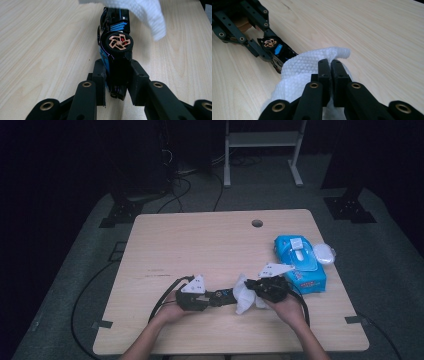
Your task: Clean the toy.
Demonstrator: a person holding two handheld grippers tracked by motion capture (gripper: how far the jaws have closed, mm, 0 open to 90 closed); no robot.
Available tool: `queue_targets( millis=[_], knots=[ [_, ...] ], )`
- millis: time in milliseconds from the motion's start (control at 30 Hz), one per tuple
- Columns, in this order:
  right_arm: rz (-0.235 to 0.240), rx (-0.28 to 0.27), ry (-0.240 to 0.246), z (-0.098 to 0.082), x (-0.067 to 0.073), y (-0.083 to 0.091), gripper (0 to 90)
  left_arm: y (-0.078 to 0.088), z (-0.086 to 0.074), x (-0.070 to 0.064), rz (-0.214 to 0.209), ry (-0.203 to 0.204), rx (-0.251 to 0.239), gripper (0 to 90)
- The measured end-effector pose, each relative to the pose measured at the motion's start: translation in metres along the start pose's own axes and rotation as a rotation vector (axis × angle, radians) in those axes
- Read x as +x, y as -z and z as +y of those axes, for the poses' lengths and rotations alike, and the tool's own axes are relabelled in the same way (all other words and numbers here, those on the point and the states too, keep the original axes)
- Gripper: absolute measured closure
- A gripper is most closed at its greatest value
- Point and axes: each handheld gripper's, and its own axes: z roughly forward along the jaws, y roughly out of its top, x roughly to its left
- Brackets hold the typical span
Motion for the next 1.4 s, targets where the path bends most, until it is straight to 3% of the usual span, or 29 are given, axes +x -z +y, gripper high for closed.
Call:
queue_targets(
  millis=[100,333,500,633,833,967,1400],
  knots=[
    [-0.008,-0.013,-0.034,-0.007,-0.006,0.007,86.7,0.000,0.000,0.000,0.001,0.000,0.001,70.8],
    [0.009,-0.003,0.007,-0.002,0.004,0.002,86.7,0.001,0.000,0.001,0.000,0.002,0.004,70.8],
    [-0.021,0.004,-0.035,-0.010,-0.009,0.009,86.7,0.001,0.000,0.001,0.000,0.002,0.006,70.8],
    [-0.006,0.008,-0.036,-0.015,-0.009,0.012,86.7,0.001,0.001,0.001,0.000,0.006,0.011,70.6],
    [0.018,-0.021,-0.097,-0.022,-0.016,0.021,86.7,0.001,0.004,0.000,-0.010,0.017,0.012,67.8],
    [0.034,-0.007,-0.094,-0.024,-0.014,0.014,86.7,0.002,0.008,0.000,-0.011,0.026,-0.004,66.8],
    [0.057,-0.027,-0.108,-0.025,-0.010,0.008,86.7,0.001,0.016,-0.001,0.011,0.005,0.049,65.1]
  ],
)
